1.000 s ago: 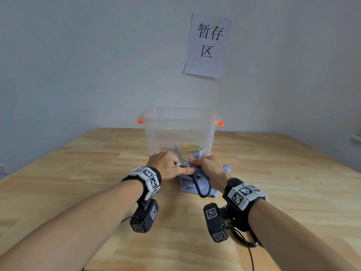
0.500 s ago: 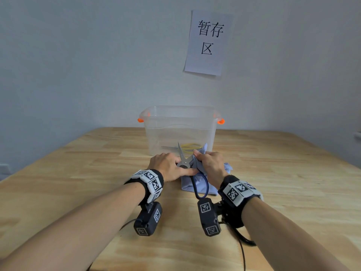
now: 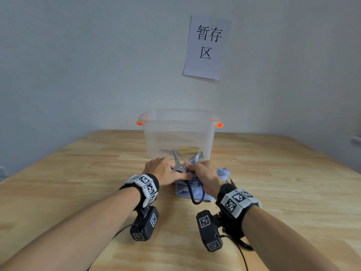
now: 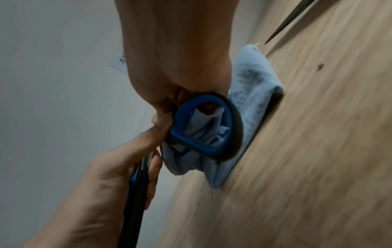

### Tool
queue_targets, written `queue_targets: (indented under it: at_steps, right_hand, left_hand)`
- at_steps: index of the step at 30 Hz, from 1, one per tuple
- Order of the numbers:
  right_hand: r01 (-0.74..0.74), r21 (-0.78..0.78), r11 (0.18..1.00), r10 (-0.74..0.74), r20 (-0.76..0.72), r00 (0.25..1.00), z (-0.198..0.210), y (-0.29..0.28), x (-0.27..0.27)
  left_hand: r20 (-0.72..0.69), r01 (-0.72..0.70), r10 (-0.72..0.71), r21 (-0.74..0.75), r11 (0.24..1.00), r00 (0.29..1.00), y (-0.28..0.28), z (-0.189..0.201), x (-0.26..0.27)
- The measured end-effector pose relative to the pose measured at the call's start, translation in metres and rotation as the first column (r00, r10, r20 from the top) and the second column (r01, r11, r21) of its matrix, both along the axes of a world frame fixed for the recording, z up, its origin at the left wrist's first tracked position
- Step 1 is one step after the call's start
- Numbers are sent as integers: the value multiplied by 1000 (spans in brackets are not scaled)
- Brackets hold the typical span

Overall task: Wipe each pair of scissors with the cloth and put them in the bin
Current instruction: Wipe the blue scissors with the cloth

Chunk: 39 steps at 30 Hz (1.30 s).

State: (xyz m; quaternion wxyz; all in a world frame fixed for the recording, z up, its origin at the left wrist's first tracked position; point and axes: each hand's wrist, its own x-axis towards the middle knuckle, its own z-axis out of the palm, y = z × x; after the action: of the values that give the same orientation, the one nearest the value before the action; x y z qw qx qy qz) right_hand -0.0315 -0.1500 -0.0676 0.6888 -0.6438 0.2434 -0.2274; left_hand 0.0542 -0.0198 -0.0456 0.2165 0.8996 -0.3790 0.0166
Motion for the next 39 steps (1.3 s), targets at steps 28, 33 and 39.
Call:
queue_targets:
  at_steps: [28,33,39]
  right_hand:
    - [113,55,992,-112,-21,993,9,-4,2]
    - [16,-41,999,-21,-127,992,9,6,0]
    - [140,-9,990,-140,-64,988,12,-7,7]
  left_hand:
    - [-56,6,-7,-19,1000,998,1,-7,4]
    - [-22,-6,6,6,1000,1000,3,-8,7]
    - [-51,12,-12,-3,1000,999,0,-4,3]
